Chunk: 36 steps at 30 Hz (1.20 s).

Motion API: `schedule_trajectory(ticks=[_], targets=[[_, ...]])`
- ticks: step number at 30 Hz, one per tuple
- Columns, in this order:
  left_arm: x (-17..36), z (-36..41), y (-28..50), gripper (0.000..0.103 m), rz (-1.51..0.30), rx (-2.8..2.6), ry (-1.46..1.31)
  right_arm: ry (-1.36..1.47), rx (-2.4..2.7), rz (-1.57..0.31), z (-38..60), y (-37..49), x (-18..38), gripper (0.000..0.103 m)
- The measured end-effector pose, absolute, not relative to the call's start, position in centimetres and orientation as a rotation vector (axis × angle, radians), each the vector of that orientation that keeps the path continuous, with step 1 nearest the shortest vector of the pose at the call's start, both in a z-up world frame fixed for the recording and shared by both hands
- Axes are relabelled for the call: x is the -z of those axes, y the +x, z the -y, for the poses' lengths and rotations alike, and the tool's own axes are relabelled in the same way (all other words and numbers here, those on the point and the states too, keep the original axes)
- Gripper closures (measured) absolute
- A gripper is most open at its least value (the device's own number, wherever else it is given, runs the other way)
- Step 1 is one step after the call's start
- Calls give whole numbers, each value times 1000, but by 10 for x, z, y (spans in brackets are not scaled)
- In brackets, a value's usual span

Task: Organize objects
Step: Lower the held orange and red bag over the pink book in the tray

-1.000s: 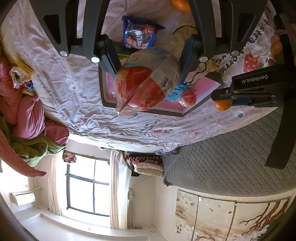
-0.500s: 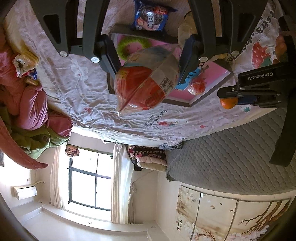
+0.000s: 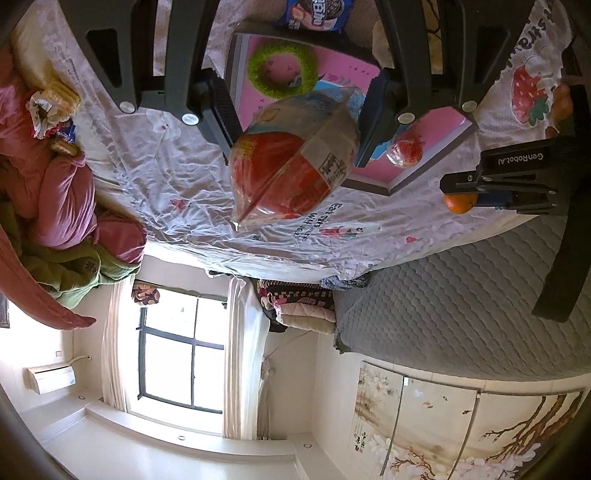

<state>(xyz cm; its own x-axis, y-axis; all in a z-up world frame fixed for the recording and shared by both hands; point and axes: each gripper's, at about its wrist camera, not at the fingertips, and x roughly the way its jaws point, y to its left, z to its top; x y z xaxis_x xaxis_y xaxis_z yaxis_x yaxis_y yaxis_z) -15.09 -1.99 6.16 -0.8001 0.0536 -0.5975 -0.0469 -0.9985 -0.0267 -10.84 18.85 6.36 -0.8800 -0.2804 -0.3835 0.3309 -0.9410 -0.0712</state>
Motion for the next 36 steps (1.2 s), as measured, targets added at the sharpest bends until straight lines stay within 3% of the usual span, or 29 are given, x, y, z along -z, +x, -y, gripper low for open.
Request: schedule_trajectory(ticks=[19, 36], targets=[[-77, 35, -179, 64, 12, -2960, -942, 541, 2756, -222, -190, -135, -71, 44], [-42, 44, -204, 64, -8, -2942, -1069, 629, 2750, -267, -192, -154, -52, 44]])
